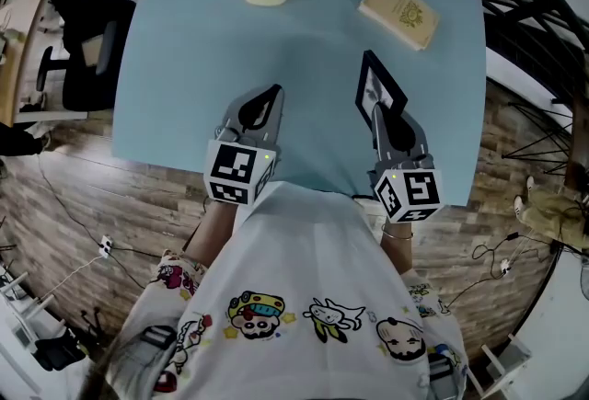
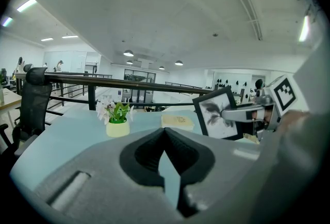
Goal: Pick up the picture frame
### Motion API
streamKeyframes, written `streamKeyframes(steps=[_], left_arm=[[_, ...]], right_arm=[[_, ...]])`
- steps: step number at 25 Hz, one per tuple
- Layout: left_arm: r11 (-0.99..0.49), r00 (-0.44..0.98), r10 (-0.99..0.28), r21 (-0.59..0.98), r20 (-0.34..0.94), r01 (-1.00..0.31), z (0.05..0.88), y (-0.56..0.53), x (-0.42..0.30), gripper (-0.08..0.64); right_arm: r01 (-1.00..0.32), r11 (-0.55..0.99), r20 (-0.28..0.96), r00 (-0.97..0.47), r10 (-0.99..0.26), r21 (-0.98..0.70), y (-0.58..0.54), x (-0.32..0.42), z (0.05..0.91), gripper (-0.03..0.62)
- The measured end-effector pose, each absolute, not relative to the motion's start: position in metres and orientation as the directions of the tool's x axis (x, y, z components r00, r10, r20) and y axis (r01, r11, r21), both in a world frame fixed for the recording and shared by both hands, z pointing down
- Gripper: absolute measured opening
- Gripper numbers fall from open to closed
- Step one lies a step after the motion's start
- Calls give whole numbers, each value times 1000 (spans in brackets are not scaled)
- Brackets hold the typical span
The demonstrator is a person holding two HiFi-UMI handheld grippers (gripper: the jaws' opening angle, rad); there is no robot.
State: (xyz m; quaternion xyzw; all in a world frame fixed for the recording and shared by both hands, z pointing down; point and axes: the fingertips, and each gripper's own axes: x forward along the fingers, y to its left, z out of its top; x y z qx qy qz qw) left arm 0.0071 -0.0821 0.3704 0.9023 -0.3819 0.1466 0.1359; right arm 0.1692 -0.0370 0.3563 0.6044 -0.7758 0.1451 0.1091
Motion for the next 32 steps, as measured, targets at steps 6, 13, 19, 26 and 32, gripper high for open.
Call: streamKeyframes(steps=[6,13,19,26,32], left_arm=[[-670,663,-651,133,370,-731,370,-83,7,-2],[-671,665,-648,135,372,-729,371,-83,6,-2],[-670,664,-649,136,371,-730,371,-84,6,-2],[-669,664,-648,138,373,-730,373,-85,6,-2],[-669,664,-648,138,374,-730,374,-85,5,-2]], right_arm=[[-969,230,344,-248,-906,-92,-38,168,355,38],[-969,230,344,-247,-906,-91,-38,168,355,38],[-969,228,356,-247,-901,-96,-38,168,359,38],[-969,227,359,-247,-900,-99,-38,168,361,38],[-969,226,361,-246,-900,-97,-39,168,361,38]])
